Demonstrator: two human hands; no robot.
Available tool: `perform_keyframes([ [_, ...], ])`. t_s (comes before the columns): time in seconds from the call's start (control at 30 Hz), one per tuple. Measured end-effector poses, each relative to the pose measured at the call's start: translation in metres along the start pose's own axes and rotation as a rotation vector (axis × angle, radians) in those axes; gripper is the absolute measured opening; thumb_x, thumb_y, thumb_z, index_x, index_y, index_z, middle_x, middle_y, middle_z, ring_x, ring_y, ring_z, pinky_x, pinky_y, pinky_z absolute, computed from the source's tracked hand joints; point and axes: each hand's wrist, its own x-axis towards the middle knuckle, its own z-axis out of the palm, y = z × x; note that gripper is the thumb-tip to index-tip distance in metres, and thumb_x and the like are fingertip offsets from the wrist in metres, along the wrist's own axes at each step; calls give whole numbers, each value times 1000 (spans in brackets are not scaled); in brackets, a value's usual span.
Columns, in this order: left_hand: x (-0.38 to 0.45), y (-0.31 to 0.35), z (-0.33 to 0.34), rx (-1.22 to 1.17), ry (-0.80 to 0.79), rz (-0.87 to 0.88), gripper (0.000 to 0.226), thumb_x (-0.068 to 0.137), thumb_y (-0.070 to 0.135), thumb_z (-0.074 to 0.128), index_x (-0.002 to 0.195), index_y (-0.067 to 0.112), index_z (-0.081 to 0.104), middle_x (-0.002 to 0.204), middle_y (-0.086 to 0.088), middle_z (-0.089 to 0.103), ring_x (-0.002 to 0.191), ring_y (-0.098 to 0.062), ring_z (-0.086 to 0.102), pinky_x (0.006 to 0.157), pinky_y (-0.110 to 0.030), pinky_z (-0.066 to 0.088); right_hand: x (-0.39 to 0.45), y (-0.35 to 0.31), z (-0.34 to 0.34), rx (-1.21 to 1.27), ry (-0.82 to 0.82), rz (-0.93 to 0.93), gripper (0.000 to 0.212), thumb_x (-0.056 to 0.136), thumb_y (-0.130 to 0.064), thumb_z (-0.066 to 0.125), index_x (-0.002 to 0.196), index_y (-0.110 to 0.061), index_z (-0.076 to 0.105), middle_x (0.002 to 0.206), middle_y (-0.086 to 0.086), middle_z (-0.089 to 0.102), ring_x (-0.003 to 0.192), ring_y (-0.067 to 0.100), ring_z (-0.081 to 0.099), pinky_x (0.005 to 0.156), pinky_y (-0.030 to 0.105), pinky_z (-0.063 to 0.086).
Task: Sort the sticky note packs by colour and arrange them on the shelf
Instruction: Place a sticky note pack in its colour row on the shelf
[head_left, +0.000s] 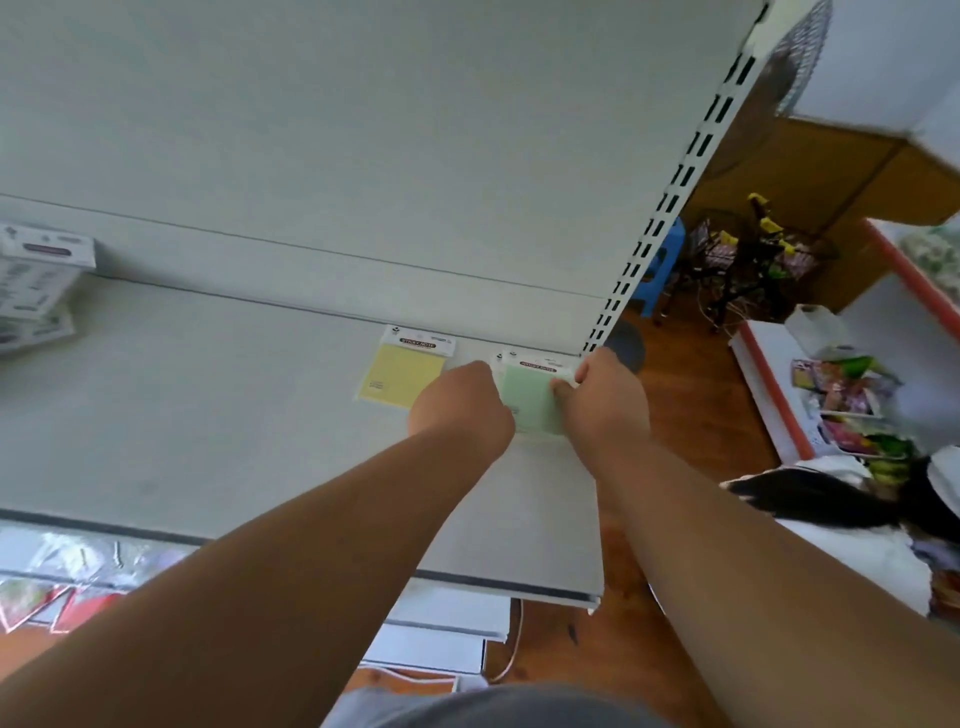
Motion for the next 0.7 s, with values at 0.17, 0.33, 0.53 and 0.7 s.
perform_keyframes([
  [0.17, -14, -21, -14, -76, 87, -20, 19, 86, 33, 54, 103, 25, 58, 102, 6, 63, 93, -19, 59, 72, -29, 45, -11, -32, 4, 30, 36, -214, 16, 93, -32, 52, 90, -17, 48, 82, 2, 57, 72, 20, 55, 56, 31, 38],
  [0.33, -27, -73, -50, -88, 177, -64, 21, 86, 34, 53, 104, 28, 59, 99, 8, 64, 89, -18, 60, 74, -30, 51, -31, -106, 24, 145, 13, -358, 14, 88, -30, 57, 85, -19, 49, 78, -2, 60, 70, 19, 56, 60, 31, 44],
  [0.53, -30, -199, -130, -103, 303, -185, 16, 86, 32, 50, 98, 30, 60, 94, 9, 64, 82, -15, 57, 68, -27, 47, -72, -231, 85, 263, -64, -459, 15, 88, -32, 59, 84, -20, 51, 73, -7, 58, 65, 12, 54, 55, 25, 37],
  [0.7, -30, -323, -219, -67, 369, -255, 14, 85, 31, 50, 95, 32, 59, 94, 9, 64, 82, -18, 57, 69, -29, 46, -113, -357, 152, 379, -156, -435, 13, 87, -30, 61, 84, -18, 56, 75, -9, 60, 68, 13, 55, 57, 24, 41],
])
